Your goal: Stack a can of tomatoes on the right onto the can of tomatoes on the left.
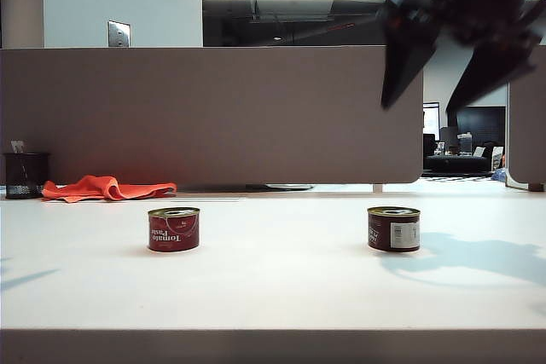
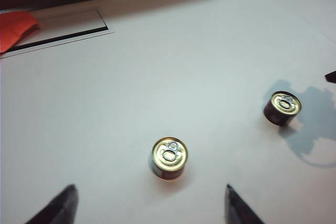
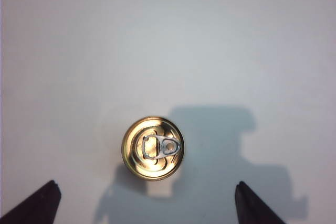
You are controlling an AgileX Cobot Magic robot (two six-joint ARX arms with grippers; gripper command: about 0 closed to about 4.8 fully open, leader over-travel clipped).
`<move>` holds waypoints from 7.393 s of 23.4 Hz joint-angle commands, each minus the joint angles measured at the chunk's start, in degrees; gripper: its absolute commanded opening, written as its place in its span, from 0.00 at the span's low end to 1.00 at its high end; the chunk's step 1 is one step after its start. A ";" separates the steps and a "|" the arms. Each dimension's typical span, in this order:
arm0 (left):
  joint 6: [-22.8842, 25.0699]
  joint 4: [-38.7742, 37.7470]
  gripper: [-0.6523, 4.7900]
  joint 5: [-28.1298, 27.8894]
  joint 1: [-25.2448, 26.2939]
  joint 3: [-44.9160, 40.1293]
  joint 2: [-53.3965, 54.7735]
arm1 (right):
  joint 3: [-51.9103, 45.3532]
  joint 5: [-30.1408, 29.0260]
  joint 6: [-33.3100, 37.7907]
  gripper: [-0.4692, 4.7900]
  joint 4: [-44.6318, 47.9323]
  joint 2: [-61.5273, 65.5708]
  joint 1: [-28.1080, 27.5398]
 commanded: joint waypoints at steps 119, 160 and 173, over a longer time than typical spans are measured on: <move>4.24 -8.15 0.76 -12.52 0.52 0.31 0.13 | 50.07 7.30 1.03 0.62 -12.72 45.57 25.55; 5.75 -7.91 0.11 -12.61 -0.59 0.31 -1.20 | 52.39 7.98 2.10 0.08 -15.58 19.96 11.39; 2.73 -7.32 0.11 -13.97 -5.62 0.31 -5.57 | 26.43 16.44 -0.59 0.08 -8.81 -7.32 9.81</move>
